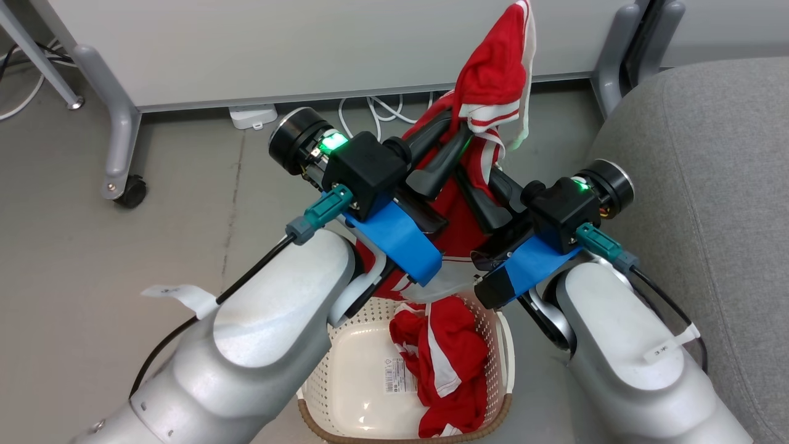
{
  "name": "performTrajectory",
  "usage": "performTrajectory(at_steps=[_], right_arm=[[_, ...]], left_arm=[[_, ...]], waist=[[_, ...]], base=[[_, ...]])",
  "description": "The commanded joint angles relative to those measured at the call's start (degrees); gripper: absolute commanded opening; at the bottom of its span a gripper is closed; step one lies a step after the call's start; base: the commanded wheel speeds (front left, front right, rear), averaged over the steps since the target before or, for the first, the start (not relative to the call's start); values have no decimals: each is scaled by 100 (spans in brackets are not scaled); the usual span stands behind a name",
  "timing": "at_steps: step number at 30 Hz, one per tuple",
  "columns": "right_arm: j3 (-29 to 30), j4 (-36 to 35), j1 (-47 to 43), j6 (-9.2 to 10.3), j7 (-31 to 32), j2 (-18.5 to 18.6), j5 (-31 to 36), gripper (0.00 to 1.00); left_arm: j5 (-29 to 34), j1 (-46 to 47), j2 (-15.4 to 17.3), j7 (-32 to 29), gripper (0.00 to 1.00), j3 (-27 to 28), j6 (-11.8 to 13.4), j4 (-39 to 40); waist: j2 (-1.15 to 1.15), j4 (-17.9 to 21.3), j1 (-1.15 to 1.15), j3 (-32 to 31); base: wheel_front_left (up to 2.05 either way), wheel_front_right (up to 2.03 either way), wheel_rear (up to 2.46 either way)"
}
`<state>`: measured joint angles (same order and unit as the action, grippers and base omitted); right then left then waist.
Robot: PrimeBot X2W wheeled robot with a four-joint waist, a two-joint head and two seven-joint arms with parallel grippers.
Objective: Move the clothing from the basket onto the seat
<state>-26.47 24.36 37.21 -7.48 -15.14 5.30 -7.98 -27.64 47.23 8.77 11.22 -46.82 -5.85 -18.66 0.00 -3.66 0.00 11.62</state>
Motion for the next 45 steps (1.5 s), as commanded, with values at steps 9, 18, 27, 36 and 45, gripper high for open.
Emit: performTrajectory(at_steps=[9, 18, 27, 36, 45], right_arm=[[22, -58, -46, -3, -2, -23, -28, 0], [179, -104, -23, -3, -1, 9, -60, 0], [475, -198, -243, -3, -1, 73, -45, 0], [959, -438, -572, -3, -2, 118, 8, 0], [1450, -767, -844, -3, -2, 93, 58, 0]], left_arm=[[-60, 59, 0, -12, 100, -36, 62, -40], [-6, -17, 27, 44, 100, -128, 110, 25], [75, -59, 129, 70, 100, -166, 196, 178], [47, -262, 264, 81, 100, -237, 282, 288], [123, -367, 380, 148, 100, -313, 339, 335]], waist=[[0, -2, 0, 31], [0, -15, 0, 117], [0, 150, 0, 216], [0, 701, 0, 330], [0, 1287, 0, 490]], base=[[0, 0, 0], [0, 0, 0], [0, 0, 0], [0, 0, 0], [0, 0, 0]])
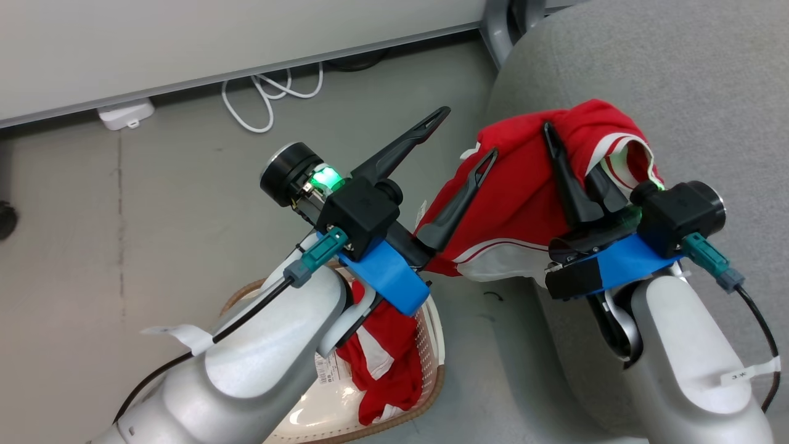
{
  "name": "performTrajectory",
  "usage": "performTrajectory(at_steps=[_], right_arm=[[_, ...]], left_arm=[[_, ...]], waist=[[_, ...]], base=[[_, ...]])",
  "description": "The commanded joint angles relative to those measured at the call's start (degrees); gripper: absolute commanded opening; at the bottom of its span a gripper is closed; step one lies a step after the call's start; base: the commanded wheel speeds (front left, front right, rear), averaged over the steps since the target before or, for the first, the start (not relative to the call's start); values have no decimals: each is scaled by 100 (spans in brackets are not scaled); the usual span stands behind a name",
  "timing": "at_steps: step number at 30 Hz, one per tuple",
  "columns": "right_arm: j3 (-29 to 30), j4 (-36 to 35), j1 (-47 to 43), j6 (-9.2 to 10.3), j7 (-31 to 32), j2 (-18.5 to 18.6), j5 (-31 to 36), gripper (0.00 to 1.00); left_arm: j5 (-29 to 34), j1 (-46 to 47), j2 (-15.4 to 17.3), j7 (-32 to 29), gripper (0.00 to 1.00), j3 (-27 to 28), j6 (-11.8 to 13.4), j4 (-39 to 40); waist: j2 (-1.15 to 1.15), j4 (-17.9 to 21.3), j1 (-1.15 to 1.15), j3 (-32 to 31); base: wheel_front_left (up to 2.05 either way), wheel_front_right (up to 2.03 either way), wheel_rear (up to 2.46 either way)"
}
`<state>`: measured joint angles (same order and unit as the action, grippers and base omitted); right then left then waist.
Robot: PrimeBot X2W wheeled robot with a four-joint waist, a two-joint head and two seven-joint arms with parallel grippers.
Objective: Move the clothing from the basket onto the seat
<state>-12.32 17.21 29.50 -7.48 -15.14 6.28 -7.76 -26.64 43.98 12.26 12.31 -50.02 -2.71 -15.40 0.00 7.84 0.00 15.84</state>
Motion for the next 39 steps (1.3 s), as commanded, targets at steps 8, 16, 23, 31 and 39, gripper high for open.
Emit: performTrajectory(at_steps=[8, 16, 23, 31, 39], right_arm=[[471, -307, -343, -3, -2, -106, 21, 0], [700, -488, -649, -3, -2, -146, 53, 0], [836, -664, -652, -3, -2, -195, 65, 0], [1165, -987, 86, -3, -2, 46, 146, 0], [1798, -1194, 1267, -3, -2, 537, 168, 0]], left_arm=[[112, -53, 81, 93, 100, -85, 36, -31], [159, -58, 80, 139, 100, -166, 48, -99], [139, -89, 81, 179, 100, -177, 42, -136], [219, 61, 129, 200, 100, -134, 129, -46], [383, 341, 277, 116, 100, -140, 157, 140]], waist=[[0, 590, 0, 213], [0, 840, 0, 266], [0, 833, 0, 303], [0, 747, 0, 653], [0, 677, 0, 1419]], base=[[0, 0, 0], [0, 0, 0], [0, 0, 0], [0, 0, 0], [0, 0, 0]])
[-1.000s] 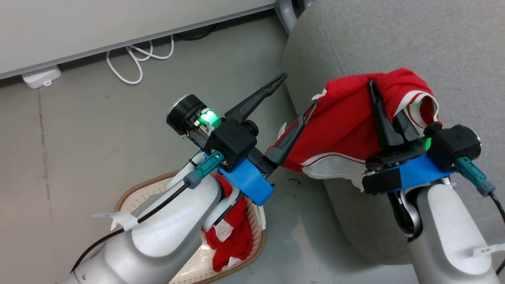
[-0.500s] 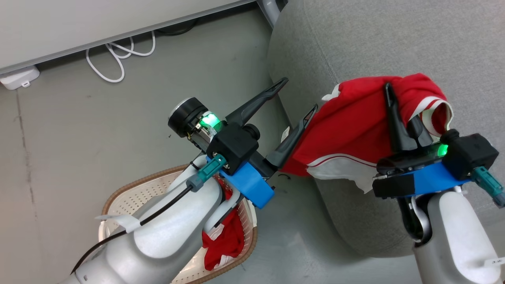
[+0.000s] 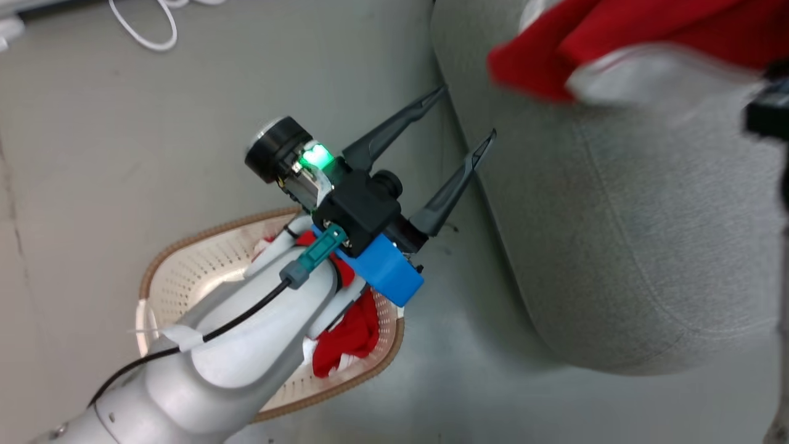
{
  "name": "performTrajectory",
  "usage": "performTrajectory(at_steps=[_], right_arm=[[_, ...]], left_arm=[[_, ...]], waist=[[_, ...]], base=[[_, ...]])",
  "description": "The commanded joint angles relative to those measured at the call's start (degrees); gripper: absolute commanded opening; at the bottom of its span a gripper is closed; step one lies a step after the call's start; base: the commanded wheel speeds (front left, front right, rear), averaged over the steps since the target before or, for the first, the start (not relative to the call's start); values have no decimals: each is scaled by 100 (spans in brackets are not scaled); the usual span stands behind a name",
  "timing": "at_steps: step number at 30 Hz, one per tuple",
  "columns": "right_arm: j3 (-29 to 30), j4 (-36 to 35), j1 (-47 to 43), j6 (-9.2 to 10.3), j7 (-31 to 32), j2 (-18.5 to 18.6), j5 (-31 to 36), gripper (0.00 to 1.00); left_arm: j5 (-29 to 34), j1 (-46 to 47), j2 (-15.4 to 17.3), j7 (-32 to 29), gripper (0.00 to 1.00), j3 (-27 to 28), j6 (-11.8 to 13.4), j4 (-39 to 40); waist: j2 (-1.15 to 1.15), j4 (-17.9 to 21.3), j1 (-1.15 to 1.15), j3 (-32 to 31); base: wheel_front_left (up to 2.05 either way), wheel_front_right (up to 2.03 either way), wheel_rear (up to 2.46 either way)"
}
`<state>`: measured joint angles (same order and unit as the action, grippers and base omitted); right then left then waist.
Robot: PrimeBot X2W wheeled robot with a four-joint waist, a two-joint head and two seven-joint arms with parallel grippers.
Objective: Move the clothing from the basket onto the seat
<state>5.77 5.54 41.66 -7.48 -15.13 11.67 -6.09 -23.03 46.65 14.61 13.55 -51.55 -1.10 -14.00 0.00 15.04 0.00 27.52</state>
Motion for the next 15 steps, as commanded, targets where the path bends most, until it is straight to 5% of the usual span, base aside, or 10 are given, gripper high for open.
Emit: performTrajectory(at_steps=[1, 15], right_arm=[[65, -40, 231, -3, -3, 88, 3, 0], [1270, 708, 1878, -2, -1, 1489, -14, 0]], left_arm=[[56, 130, 68, -34, 100, 18, -3, 46], [288, 608, 306, -286, 100, -50, -35, 397]], waist=[[0, -52, 0, 387], [0, -78, 0, 1625]], base=[[0, 0, 0], [0, 0, 0]])
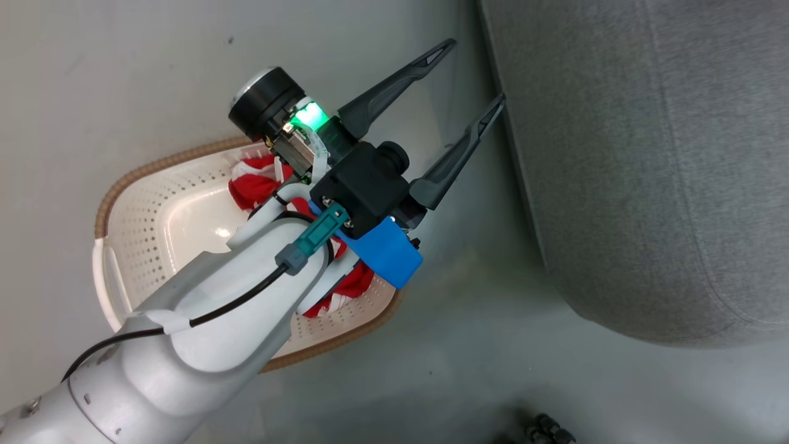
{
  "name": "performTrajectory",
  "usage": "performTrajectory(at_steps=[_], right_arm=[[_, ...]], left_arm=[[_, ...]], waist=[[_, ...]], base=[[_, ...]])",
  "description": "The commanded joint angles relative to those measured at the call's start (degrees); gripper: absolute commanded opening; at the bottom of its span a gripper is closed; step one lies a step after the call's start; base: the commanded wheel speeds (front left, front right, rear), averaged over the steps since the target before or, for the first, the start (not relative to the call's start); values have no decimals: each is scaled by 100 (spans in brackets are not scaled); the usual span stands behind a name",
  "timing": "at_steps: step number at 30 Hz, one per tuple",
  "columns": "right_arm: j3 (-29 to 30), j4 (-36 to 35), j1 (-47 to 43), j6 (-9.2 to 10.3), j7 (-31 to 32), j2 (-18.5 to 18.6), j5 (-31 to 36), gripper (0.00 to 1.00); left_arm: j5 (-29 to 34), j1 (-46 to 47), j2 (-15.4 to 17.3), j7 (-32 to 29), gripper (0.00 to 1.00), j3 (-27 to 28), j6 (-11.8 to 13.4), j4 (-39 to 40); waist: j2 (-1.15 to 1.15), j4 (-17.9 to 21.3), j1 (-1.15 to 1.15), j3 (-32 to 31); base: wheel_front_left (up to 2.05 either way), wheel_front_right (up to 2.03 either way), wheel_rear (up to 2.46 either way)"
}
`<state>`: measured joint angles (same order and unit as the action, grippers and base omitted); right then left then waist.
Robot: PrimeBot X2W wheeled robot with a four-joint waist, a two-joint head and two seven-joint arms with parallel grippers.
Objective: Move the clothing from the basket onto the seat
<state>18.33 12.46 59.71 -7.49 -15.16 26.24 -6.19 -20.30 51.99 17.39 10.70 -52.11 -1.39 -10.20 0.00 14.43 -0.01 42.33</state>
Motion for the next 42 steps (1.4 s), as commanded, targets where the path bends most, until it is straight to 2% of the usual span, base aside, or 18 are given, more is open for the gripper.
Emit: performTrajectory(at_steps=[1, 5, 9, 16, 23, 24, 25, 33, 42], right_arm=[[87, 147, 123, -1, 1, 115, -19, 0], [323, 801, 170, -1, 1, 377, -46, 0], [227, 1486, 95, -2, 0, 457, -45, 0], [91, 2609, -9, -1, 0, 196, -154, 0], [-182, 3303, -158, -1, 1, -10, -425, 0], [-146, 3291, -158, -1, 1, 0, -473, 34], [-122, 3263, -205, -1, 0, -3, -502, 100], [-41, 2828, -1010, -1, 0, -205, -440, 100], [121, 1665, -2340, -2, 1, -641, -421, 100]], left_arm=[[21, 89, 29, -14, 100, -4, -10, 33], [44, 144, 34, -31, 100, -36, -4, 80], [46, 140, 84, -37, 100, -45, 17, 93], [43, 178, 55, -15, 100, -98, 14, 97], [-1, 221, -6, 50, 100, -124, 15, 18], [-5, 225, -10, 52, 100, -125, 23, 9], [-9, 222, -19, 70, 100, -125, 35, 5], [-121, -13, -110, 273, 100, -98, 85, -175], [-328, -510, -282, 440, 100, 114, 192, -398]], waist=[[0, -29, 1, 196], [0, -89, 1, 367], [0, -129, 1, 473], [0, -201, 1, 531], [0, -250, 1, 459], [0, -255, 1, 441], [0, -257, 1, 415], [0, -243, 1, -112], [0, -419, 1, -1000]], base=[[0, 0, 0], [0, 0, 0], [0, 0, 0], [0, 0, 0], [0, 0, 0], [0, 0, 0], [0, 0, 0], [0, 0, 0], [0, 0, 0]])
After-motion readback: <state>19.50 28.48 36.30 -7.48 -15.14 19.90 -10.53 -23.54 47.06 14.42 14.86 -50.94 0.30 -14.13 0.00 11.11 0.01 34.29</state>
